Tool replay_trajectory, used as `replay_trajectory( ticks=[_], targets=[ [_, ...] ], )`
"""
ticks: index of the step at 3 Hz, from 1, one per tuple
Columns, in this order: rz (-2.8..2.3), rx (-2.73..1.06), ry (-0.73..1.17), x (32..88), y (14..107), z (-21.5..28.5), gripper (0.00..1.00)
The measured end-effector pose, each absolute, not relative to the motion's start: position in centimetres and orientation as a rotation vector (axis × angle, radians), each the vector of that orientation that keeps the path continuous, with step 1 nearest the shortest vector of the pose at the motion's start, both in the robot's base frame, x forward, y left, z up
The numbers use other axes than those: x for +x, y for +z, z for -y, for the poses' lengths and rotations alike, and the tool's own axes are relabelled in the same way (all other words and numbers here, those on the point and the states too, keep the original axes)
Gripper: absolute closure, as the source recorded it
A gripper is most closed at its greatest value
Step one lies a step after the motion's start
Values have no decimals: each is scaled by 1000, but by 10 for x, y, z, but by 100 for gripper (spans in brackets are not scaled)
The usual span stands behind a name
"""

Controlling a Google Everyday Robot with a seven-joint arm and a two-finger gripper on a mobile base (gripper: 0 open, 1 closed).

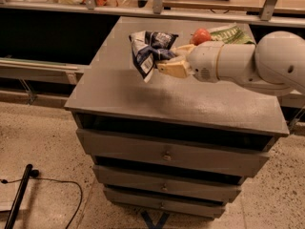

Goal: Pick blue chip bag

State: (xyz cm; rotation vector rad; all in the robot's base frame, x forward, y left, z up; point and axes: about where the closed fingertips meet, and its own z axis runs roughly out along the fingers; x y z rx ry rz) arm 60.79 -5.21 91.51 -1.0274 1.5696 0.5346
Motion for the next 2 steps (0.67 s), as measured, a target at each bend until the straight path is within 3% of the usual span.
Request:
replay_trajectory(
  ticks=[2],
  targets=[
    [-1560, -1053, 553, 603, 917, 47, 100]
  ],
)
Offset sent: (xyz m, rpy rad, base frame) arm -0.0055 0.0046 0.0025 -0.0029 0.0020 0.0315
